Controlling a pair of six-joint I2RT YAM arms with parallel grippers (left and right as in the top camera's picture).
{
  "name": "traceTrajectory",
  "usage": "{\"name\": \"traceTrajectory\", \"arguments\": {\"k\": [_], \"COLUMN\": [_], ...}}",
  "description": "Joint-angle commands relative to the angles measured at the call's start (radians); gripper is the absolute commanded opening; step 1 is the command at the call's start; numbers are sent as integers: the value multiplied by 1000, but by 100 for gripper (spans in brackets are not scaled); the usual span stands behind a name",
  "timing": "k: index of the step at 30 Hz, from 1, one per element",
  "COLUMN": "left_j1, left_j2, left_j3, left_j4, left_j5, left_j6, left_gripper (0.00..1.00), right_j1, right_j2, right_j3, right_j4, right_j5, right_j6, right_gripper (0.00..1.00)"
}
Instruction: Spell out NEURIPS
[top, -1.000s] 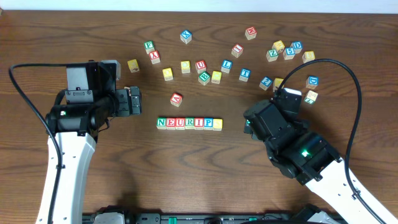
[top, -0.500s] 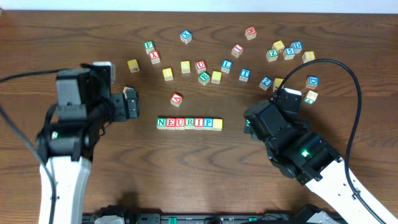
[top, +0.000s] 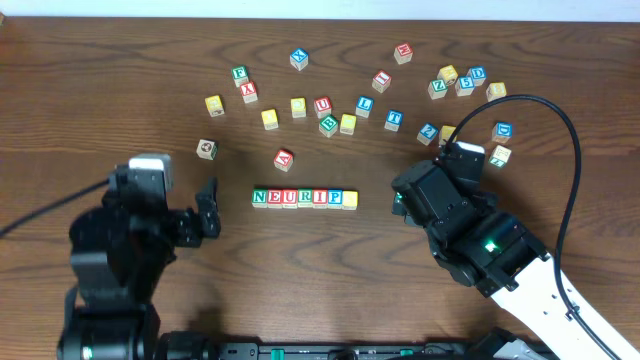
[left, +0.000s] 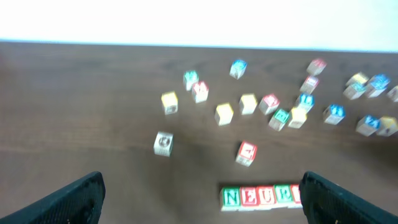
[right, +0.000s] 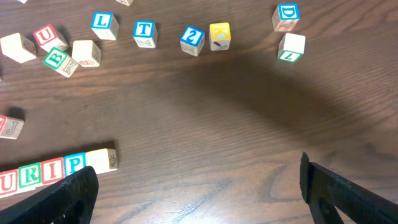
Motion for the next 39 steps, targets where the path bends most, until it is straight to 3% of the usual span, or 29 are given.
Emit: {"name": "traceTrajectory", "arguments": {"k": [1, 10, 16, 20, 30, 39], "left_j1": [-27, -31, -31, -31, -30, -30], "left_j2": [-152, -462, -586, -608, -608, -608], "left_j3": [-111, -413, -595, -672, -834, -842], "left_j4": [104, 478, 795, 898, 898, 539], "left_j5": [-2, -2, -2, -3, -3, -8], "left_j6": [-18, -51, -50, -50, -50, -50], "left_gripper": [98, 98, 98, 98, 98, 98], "right_j1": [-8, -8, -8, -8, -8, -8], "right_j2": [0, -1, 0, 0, -1, 0], "right_j3": [0, 0, 0, 0, 0, 0], "right_j4": [-3, -4, -4, -4, -4, -4], "right_j5": [12, 12, 12, 12, 12, 12], "right_j6": [-11, -11, -11, -11, -11, -11], "right_gripper": [99, 99, 99, 99, 99, 99]}}
